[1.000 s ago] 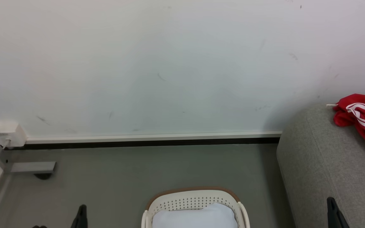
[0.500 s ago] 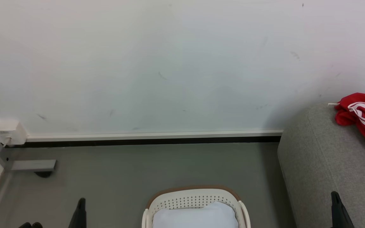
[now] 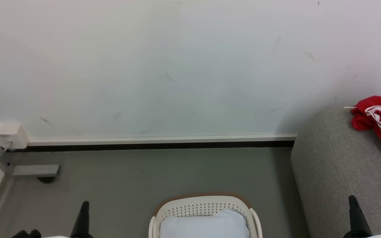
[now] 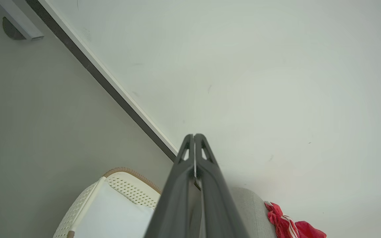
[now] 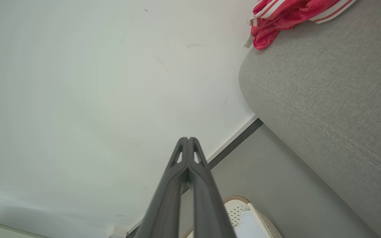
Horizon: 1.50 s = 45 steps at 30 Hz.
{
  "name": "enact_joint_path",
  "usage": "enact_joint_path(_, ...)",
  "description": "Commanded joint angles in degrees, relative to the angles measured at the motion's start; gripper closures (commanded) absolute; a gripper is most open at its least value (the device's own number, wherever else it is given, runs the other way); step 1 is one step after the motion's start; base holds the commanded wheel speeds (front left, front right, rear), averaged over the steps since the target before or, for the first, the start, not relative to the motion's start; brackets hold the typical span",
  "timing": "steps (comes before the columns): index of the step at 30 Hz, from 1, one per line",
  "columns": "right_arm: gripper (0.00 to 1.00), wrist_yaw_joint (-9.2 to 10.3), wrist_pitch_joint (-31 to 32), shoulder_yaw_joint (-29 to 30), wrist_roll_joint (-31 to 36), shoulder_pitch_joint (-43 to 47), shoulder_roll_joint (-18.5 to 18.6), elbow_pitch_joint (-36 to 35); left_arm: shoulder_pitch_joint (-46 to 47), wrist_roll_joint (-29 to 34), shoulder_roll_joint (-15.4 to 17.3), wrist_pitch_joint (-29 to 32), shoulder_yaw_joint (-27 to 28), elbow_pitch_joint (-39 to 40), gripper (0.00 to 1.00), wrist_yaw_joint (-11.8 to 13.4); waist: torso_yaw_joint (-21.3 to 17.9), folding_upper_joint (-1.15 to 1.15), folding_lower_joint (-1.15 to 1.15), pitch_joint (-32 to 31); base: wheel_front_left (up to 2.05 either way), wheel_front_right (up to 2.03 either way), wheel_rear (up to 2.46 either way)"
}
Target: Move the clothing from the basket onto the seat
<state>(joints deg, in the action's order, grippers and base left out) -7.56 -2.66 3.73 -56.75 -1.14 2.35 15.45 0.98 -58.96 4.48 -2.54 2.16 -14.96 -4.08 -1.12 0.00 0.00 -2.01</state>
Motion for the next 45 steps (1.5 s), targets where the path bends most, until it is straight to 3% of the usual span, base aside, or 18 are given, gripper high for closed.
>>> enact_joint_path(1, 1.00, 0.06, 0.42, 0.24, -1.66, -1.63, 0.58, -0.76, 1.39, -1.77, 0.14, 0.35, 0.53, 0.63, 1.00, -0.46, 0.02, 0.00, 0.00, 0.04, 0.00, 0.00, 0.00)
enact_joint_path(45, 1.00, 0.10, 6.72, 2.12, -25.55, -4.38, 0.72, -1.30, 4.45, -24.08, -1.08, 6.67, 3.40, 0.81, 1.00, -2.61, 0.72, 0.00, 0.00, 1.37, 0.00, 0.00, 0.00)
